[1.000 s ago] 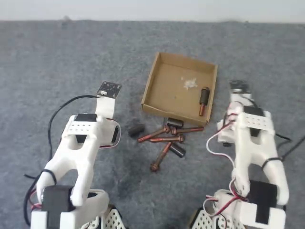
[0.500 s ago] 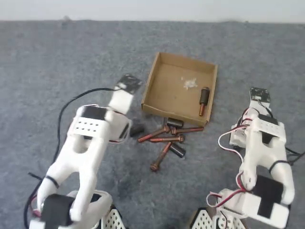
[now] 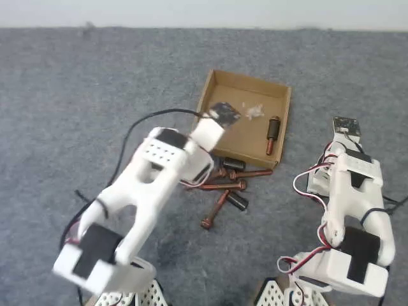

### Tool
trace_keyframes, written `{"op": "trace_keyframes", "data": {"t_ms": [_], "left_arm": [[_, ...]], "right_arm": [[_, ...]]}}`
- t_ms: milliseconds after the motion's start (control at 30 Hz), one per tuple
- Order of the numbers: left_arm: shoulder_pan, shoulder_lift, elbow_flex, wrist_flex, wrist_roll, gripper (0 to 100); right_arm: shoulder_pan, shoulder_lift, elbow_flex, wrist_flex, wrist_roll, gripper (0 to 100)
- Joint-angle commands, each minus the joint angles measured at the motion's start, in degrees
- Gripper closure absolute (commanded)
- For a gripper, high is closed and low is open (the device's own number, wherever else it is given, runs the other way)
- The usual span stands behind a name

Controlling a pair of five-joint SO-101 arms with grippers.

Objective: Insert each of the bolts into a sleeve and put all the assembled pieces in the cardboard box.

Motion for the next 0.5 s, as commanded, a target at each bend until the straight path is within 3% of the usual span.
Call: {"op": "trace_keyframes", "data": {"t_ms": [0, 200, 467], "left_arm": [[4.7, 3.2, -4.8, -1.6, -2.2, 87], [6.9, 6.1, -5.3, -5.5, -2.3, 87], [5.9, 15.3, -11.3, -4.9, -2.3, 87]], "right_arm": [[0.5, -0.4, -3.3, 0.0, 1.2, 99.1], [0.5, -0.4, -3.3, 0.0, 1.2, 99.1], [0.4, -0.4, -3.3, -0.1, 1.2, 99.1]]}}
